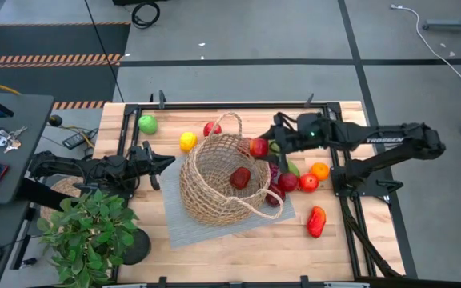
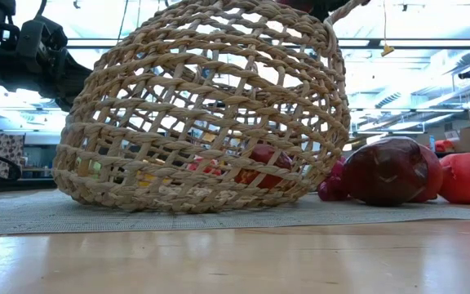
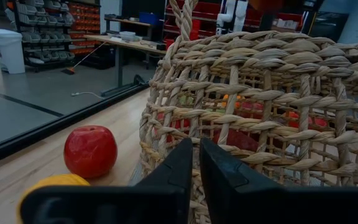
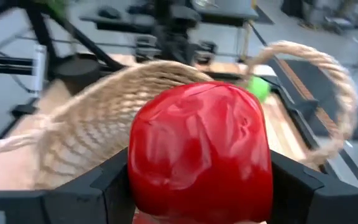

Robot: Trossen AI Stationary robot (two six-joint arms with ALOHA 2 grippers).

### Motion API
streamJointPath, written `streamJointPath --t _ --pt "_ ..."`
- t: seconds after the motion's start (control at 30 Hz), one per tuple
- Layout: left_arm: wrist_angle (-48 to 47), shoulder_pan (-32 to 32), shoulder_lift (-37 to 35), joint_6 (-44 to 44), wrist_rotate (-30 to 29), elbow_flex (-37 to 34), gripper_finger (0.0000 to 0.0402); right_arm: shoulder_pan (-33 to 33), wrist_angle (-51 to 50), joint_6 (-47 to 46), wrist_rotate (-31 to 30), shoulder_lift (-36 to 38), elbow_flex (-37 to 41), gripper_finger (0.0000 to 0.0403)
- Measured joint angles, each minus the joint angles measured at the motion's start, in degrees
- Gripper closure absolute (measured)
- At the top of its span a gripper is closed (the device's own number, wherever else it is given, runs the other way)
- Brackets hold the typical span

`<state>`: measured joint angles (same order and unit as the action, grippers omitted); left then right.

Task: Build produce basket
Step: Put the peach into the basket

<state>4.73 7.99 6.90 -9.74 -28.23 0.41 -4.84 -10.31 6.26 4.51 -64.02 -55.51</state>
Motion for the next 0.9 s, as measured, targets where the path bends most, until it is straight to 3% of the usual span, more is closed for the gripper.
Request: streamJointPath --t 0.53,0.9 --pt "0.0 0.0 0.0 0.0 0.0 0.0 0.0365 5.4 10.6 -4.0 -2.1 10.5 10.9 0.0135" --pt "0.0 0.0 0.0 0.0 0.0 0.0 0.0368 5.4 13.3 -6.1 -2.0 12.0 13.6 0.0135"
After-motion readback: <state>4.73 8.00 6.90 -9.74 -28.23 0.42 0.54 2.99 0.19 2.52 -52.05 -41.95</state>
